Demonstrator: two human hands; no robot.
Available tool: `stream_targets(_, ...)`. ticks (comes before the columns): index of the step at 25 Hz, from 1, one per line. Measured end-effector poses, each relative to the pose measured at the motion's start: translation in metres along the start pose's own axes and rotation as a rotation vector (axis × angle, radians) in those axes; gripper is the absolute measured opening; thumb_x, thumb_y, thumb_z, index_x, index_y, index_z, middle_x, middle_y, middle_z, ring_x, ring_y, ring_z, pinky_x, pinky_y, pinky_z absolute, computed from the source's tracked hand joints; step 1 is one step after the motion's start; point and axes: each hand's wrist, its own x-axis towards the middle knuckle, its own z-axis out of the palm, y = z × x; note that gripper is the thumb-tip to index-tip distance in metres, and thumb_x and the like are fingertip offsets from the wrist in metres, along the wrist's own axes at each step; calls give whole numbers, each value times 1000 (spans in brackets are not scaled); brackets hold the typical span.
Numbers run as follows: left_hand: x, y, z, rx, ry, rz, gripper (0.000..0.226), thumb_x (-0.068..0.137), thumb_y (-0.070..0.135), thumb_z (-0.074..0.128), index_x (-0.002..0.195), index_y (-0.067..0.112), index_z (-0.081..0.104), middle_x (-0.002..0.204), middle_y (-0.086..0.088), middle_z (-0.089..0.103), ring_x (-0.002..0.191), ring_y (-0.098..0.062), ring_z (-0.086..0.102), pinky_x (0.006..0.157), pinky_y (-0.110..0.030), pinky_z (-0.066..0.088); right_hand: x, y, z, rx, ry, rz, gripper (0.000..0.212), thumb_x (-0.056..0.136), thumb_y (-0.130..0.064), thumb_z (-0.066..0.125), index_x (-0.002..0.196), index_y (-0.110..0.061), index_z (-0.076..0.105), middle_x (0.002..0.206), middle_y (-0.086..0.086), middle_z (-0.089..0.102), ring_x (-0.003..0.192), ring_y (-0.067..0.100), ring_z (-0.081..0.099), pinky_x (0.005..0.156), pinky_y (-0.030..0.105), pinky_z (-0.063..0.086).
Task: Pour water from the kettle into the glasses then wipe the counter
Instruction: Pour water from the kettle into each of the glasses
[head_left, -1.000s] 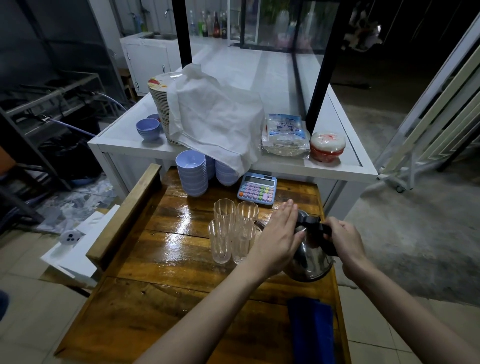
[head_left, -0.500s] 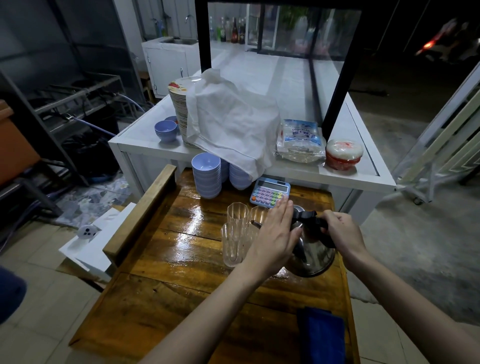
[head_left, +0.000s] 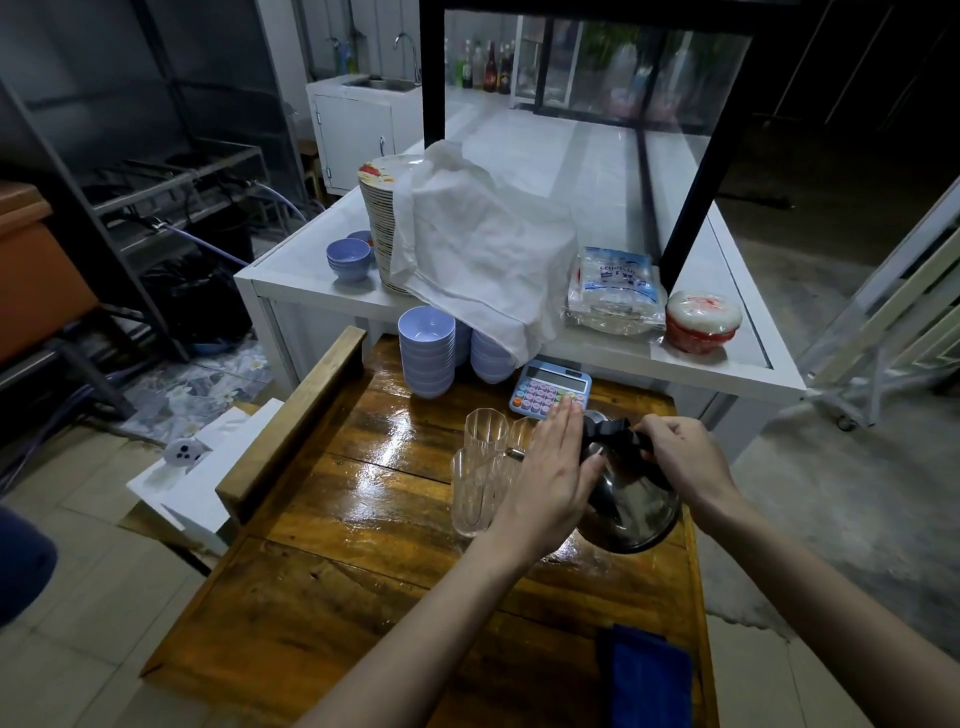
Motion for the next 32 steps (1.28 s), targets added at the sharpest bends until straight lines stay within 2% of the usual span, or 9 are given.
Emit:
stream_targets(5,2,-3,3,-14,12,0,63,103,41,24,153,15,-4,162,1,-8,146,-2,-16,119,-22,-8,3,-1,0,-49,9,-30,44,88,-33,49,65,2,65,67,19,67,69,38,63,65,51,52)
stream_targets(8,3,-4,5,-22,22,5,62,103,41,23,153,16,-4,162,1,-8,145,-1,-17,121,-26,-6,5,0,-2,-53,9,-34,45,88,-33,50,64,2,64,66,20,66,63,34,60,58,44,46)
stream_targets(12,4,-3,4,-25,25,-1,62,103,40,24,153,15,-4,162,0,-8,146,-3,-16,121,-26,-6,5,-1,-3,-57,1,-29,42,92,-28,50,61,-3,65,58,10,62,59,26,56,58,36,42)
stream_targets(16,3,-2,4,-48,22,2,62,104,39,24,153,15,-5,162,1,-9,146,-2,-16,120,-25,-6,6,-2,-2,-70,6,-54,43,92,-28,51,64,0,66,64,18,66,66,37,62,61,44,48)
stream_targets(21,3,-4,4,-37,10,5,62,104,39,24,153,15,-6,162,0,-10,146,-2,-16,120,-25,-7,6,-2,-2,-80,4,-61,43,93,-29,50,65,-1,66,67,20,66,70,39,63,66,51,52)
stream_targets(27,4,-3,5,-32,9,5,62,104,38,24,153,14,-5,162,-1,-8,146,-3,-16,119,-22,-9,7,-3,-4,-97,15,-49,42,90,-30,51,54,-9,61,55,6,59,66,37,61,63,52,50)
stream_targets(32,4,-2,2,-47,-1,2,62,104,38,25,153,14,-5,162,0,-9,146,-2,-16,118,-21,-9,8,-3,-5,-104,13,-53,43,89,-31,51,53,-9,58,56,8,58,64,35,58,60,46,45)
